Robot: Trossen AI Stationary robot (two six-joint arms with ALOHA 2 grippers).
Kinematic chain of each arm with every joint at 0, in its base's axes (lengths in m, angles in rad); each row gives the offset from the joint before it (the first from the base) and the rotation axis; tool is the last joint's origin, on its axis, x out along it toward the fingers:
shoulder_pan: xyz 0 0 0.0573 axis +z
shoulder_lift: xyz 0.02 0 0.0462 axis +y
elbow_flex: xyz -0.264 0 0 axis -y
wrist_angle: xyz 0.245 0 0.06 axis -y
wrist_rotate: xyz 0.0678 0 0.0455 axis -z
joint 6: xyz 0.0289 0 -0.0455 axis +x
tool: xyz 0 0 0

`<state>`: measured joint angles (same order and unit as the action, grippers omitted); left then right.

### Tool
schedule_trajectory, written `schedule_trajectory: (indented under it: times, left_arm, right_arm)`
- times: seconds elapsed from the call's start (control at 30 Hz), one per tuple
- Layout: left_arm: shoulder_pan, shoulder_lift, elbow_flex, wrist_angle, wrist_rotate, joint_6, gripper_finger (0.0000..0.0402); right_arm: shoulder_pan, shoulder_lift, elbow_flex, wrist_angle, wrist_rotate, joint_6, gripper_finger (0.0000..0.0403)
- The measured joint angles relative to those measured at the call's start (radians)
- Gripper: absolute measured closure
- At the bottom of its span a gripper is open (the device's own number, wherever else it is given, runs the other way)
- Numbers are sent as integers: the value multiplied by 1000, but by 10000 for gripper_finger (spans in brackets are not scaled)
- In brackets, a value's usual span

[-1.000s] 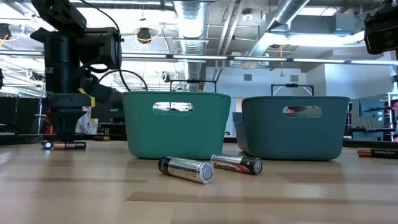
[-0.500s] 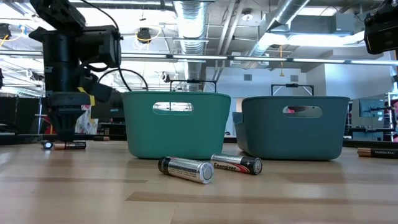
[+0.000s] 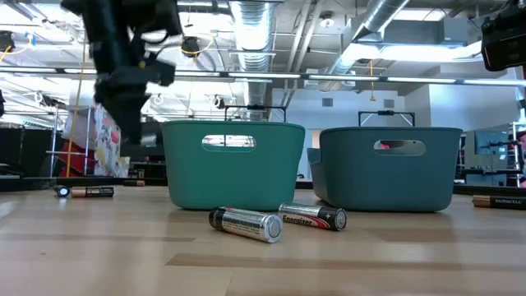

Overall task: Sort batteries
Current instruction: Put the silver battery into the green bin

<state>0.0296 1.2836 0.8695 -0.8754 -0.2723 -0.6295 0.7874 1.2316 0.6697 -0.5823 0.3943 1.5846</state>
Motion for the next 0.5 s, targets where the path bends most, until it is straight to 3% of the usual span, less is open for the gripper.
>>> schedule_trajectory:
  times: [0.27, 0.5]
  left_arm:
    - [0, 24, 209, -23, -17, 1, 362]
    - [-29, 181, 365, 0, -17, 42, 362]
  right_arm:
    - [0, 0, 0, 2, 0, -23, 287]
    - [0, 0, 0, 1, 0, -42, 287]
